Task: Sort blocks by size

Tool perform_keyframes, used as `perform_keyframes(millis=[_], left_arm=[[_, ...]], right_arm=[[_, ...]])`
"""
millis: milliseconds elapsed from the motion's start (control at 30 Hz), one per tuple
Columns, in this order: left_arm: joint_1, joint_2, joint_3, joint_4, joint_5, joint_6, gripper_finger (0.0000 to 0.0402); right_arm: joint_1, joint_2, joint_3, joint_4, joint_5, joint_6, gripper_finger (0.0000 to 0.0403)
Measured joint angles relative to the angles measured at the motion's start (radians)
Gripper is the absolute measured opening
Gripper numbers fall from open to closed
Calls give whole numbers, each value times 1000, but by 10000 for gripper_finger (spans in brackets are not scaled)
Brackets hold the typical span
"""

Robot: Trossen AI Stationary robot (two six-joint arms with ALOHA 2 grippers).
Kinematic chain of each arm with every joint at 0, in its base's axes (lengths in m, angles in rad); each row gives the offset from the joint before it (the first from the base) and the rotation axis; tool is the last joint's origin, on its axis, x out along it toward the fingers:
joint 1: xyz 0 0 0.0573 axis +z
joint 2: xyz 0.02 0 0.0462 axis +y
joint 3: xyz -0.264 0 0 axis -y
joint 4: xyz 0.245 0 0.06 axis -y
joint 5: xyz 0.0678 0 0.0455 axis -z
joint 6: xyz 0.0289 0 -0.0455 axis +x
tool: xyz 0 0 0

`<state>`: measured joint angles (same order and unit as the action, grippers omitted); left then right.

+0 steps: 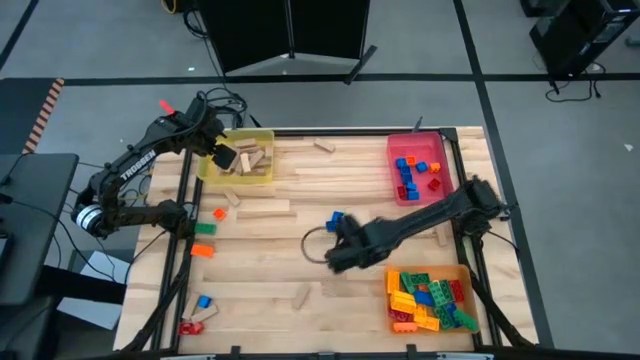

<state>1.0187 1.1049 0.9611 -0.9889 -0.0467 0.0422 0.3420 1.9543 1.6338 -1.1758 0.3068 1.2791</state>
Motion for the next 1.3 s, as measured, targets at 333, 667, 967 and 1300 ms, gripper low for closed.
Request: perform_keyframes(millis=[333,667,967,1300], left_arm=[[-62,-45,17,3,18,39,229],[-313,-53,100,14,-76,-243,229],[-599,-52,100,27,-269,-636,229],[-856,-32,100,-61,-408,-1071,229]], right_arm=[[-88,-296,-112,-388,343,53,156],[-356,-788,-658,-102,259,6,156],[-637,-947,-897,118,137,-256,181],[-825,-912,-919,171,113,-490,245]])
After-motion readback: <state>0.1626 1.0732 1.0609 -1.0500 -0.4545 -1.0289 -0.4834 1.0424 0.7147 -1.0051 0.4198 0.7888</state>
